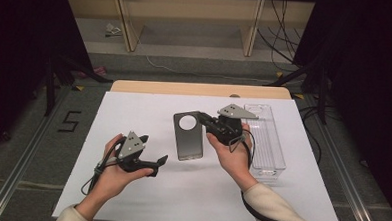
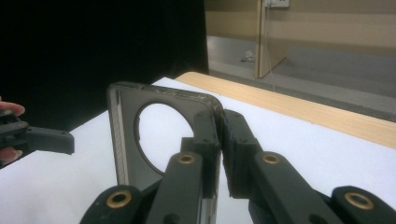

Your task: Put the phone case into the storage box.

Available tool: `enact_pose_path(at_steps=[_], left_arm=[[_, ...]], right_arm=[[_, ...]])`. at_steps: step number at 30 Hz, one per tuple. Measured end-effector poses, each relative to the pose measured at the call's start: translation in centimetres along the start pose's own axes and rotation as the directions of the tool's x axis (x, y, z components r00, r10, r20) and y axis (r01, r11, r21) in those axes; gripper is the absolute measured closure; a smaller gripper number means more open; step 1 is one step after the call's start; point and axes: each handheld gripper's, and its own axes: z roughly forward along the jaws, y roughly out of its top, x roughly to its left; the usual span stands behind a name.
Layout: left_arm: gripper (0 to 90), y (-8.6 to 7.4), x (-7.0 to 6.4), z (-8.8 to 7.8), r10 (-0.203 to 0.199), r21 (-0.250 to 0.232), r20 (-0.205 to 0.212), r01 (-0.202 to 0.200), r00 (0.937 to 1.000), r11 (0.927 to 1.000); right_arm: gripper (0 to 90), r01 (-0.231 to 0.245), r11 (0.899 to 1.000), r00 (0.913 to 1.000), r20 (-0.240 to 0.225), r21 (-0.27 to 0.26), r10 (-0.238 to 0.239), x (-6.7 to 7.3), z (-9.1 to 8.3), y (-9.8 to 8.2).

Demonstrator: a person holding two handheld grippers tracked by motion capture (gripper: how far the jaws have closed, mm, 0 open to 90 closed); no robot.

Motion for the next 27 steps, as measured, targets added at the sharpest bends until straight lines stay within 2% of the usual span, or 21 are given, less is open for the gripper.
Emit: enact_pose_path(at_steps=[10,27], left_arm=[[3.7,-0.7,0.2,-0.7,0.015,0.012,0.000,-0.015,0.9999,0.9998],[3.3,-1.4,0.5,-1.3,0.024,0.018,-0.006,-0.024,0.9997,0.9995]], right_arm=[[85.0,-0.001,1.000,0.9999,0.015,-0.012,0.001,-0.4,-0.4,0.3],[85.0,-0.009,0.999,0.9993,0.035,-0.033,0.010,-1.0,-1.0,0.9]])
